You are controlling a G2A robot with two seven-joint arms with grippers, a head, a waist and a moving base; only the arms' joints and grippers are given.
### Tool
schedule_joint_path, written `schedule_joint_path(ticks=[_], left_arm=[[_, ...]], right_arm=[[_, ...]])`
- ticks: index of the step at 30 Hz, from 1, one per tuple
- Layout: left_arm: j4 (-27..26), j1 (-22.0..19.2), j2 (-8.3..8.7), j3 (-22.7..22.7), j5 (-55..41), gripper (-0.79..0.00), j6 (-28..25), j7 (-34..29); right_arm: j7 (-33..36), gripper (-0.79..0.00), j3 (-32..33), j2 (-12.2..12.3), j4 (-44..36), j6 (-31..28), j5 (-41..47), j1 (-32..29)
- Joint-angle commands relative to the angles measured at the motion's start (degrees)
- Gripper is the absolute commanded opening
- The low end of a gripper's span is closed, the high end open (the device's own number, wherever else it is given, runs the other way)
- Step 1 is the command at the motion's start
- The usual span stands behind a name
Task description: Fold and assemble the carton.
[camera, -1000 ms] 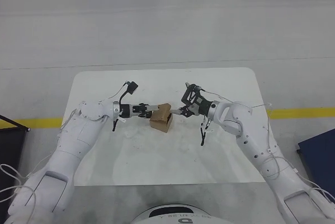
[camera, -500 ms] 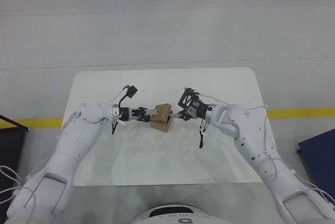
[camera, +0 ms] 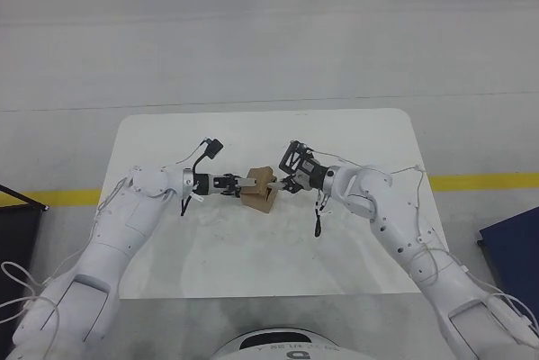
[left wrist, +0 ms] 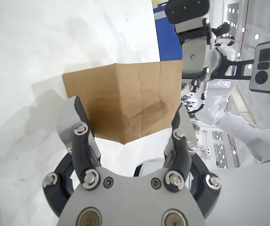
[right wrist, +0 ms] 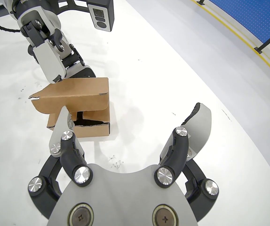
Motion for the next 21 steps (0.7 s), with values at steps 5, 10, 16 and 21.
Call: schedule_joint_path(ticks=[5,10,16,21], left_arm=[[0.38,-0.63,-0.14,0.44,0.28,-0.099,0.24,0.29],[0.25,-1.02,-0.25,1.20,1.88,-0.071,1.12,0.71],[-0.06,-1.33,-0.37,2.07,3.93,-0.074,2.51,1.60],[-0.46,-1.39,-0.50,2.64,4.73,-0.089,3.25,2.07]], right_arm=[[-0.12,0.000,-0.65,-0.35,0.91,-0.29,0.08,0.81],[-0.01,0.000,-1.11,-0.61,1.95,-0.46,0.18,1.27],[0.40,0.000,-1.49,-0.81,2.96,-0.85,-0.15,1.68],[0.90,0.000,-1.98,-1.01,3.60,-1.34,-0.16,1.98]])
